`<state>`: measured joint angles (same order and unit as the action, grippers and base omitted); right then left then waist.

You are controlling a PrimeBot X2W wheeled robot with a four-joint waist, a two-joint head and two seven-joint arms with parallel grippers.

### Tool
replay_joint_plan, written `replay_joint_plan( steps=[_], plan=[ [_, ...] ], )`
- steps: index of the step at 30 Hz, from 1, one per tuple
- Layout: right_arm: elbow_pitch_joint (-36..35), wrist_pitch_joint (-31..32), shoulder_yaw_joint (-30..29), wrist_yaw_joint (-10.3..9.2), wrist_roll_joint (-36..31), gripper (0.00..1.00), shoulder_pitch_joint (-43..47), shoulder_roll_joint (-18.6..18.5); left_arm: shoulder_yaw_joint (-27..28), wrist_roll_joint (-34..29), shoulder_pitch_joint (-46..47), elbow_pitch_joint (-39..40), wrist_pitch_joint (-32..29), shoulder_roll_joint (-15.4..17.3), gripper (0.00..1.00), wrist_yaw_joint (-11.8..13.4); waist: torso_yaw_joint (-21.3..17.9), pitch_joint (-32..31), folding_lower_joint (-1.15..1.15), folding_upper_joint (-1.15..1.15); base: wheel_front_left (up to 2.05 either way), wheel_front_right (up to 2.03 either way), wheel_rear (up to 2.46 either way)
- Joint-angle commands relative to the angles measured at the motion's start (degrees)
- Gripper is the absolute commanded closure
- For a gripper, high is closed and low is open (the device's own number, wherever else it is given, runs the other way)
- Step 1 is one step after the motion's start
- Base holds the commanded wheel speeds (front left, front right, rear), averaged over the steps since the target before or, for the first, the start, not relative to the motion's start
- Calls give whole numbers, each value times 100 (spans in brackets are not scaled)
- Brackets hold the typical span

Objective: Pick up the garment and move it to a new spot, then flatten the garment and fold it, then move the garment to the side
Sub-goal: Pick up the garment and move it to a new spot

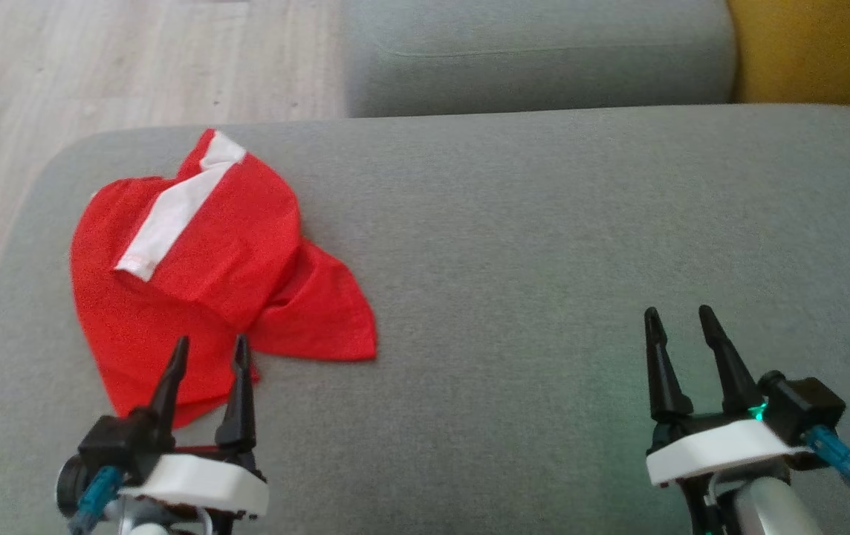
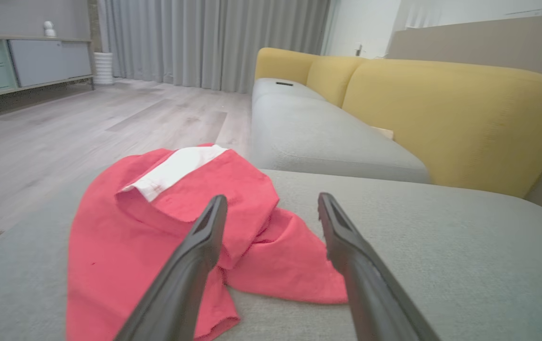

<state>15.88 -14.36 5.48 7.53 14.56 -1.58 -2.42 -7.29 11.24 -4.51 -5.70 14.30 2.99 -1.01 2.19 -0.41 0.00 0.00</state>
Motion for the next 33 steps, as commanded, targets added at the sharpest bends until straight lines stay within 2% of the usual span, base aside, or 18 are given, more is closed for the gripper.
replay_joint_plan(
  steps=[1, 8, 22, 27, 33],
  plan=[
    [-146, -63, 176, -4, -26, 0, -164, -45, 239, -3, 245, 158, 70, -11, 0, 3, 126, -32, 0, 0, 0, 0, 0],
    [-164, -63, 431, -4, 44, 0, -122, -45, 436, -62, 184, 135, 70, -11, 0, -53, 609, -95, 0, 0, 0, 0, 0],
    [-80, -63, 945, -4, 262, 0, 10, -45, 666, -38, 103, 131, 70, -11, 0, -82, 1885, -265, 0, 0, 0, 0, 0],
    [-84, -63, 1001, -4, 328, 0, 22, -45, 788, -73, 56, 165, 70, -11, 0, -111, 2157, -302, 0, 0, 0, 0, 0],
    [-72, -63, 1017, -4, 360, 0, 23, -45, 815, -81, 61, 185, 70, -11, 0, -158, 2268, -310, 0, 0, 0, 0, 0]
  ],
)
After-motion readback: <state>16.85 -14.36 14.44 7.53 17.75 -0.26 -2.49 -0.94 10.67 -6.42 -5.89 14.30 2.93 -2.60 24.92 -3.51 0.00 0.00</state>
